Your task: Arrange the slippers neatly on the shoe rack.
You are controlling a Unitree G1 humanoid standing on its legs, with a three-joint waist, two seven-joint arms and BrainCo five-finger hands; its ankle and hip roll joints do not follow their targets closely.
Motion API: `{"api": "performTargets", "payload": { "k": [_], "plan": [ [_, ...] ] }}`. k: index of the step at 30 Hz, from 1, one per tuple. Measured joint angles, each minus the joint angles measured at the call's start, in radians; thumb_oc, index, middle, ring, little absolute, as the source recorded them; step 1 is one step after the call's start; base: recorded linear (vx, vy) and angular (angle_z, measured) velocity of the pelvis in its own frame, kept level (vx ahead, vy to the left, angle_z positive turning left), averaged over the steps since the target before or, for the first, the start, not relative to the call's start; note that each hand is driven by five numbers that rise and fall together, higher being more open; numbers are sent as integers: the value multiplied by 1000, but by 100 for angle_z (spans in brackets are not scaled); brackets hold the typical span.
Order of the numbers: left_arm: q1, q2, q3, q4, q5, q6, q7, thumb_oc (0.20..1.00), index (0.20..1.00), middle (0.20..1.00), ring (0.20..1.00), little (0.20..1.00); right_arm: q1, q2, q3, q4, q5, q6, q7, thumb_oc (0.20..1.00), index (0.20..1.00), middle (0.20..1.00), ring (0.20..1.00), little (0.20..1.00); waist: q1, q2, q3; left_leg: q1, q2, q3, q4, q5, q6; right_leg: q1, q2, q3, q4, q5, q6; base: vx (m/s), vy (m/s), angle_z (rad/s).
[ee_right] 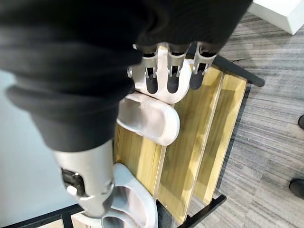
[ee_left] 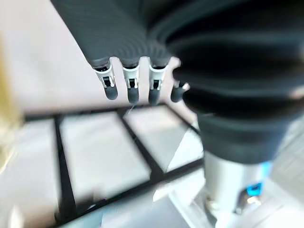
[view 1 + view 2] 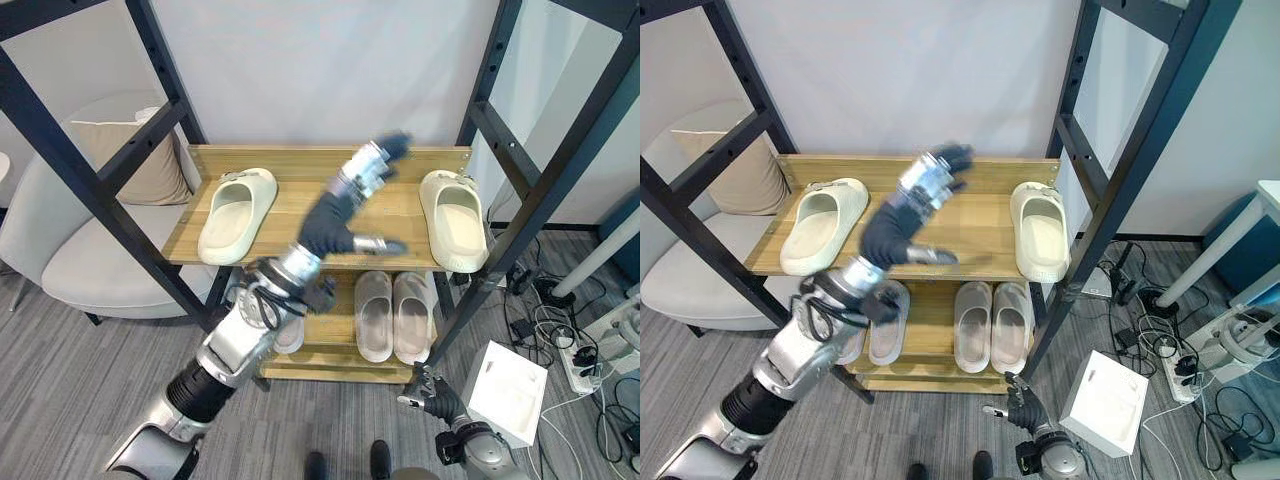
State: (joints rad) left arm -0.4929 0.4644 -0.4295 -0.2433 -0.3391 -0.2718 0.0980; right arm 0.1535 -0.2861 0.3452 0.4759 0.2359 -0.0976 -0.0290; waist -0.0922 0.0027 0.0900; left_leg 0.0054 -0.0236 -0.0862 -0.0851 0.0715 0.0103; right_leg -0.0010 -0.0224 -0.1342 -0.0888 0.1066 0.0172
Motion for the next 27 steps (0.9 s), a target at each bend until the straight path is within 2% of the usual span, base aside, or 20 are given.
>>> {"api": "performTargets", "payload": {
  "k": [2, 4, 6, 10, 14, 19, 27],
  "plan": [
    [-19, 27, 7, 21, 62, -3, 42, 1000, 1000, 1000, 1000, 1000, 1, 0, 0, 0, 0, 0, 0, 1000, 1000, 1000, 1000, 1000, 1, 2, -1, 2, 0, 0, 5, 9, 0, 3, 0, -1, 0, 0, 0, 6, -1, 2],
    [-98, 136, -1, 150, 289, 4, 132, 1000, 1000, 1000, 1000, 1000, -3, -2, 0, -1, 1, -4, 11, 1000, 1000, 1000, 1000, 1000, 0, 9, -5, 16, 1, 2, 5, 10, -3, 16, 0, -2, 0, -1, -1, 0, 0, 0],
    [-141, 197, -2, 239, 423, 27, 187, 1000, 1000, 1000, 1000, 1000, -1, -10, -1, -1, 2, -10, 10, 1000, 1000, 1000, 1000, 1000, -3, 20, -11, 16, 0, 6, -1, 8, -2, 16, -1, -1, 0, -2, -1, 9, 1, -2],
    [-156, 261, -12, 318, 600, 53, 251, 1000, 1000, 1000, 1000, 1000, -1, -11, 2, -2, 2, -12, 12, 1000, 1000, 1000, 1000, 1000, -5, 27, -11, 16, 0, 11, -1, 7, -2, 14, -1, 1, 0, -3, -2, 8, 1, -1],
    [-181, 354, -43, 466, 759, 120, 296, 1000, 1000, 1000, 1000, 1000, 5, -40, 8, -2, 3, -23, 11, 1000, 1000, 1000, 1000, 1000, -11, 28, -11, 14, 1, 14, -2, -1, -9, 9, 0, 9, 0, -4, -4, 36, 12, -4],
    [-182, 397, -44, 549, 870, 164, 315, 1000, 1000, 1000, 1000, 1000, 15, -53, 9, -6, 2, -29, 10, 1000, 1000, 1000, 1000, 1000, -9, 25, -10, 9, 0, 33, -2, -1, -8, -4, 0, 27, 0, -4, -5, 37, 9, -10],
    [-185, 463, -54, 681, 930, 221, 321, 1000, 1000, 1000, 1000, 1000, 33, -57, 8, -13, 2, -32, 10, 1000, 1000, 1000, 1000, 1000, -13, 13, -6, 9, 1, 43, -2, -3, -3, -7, 0, 35, 0, -1, 0, 10, 2, -4]
  ]
}}
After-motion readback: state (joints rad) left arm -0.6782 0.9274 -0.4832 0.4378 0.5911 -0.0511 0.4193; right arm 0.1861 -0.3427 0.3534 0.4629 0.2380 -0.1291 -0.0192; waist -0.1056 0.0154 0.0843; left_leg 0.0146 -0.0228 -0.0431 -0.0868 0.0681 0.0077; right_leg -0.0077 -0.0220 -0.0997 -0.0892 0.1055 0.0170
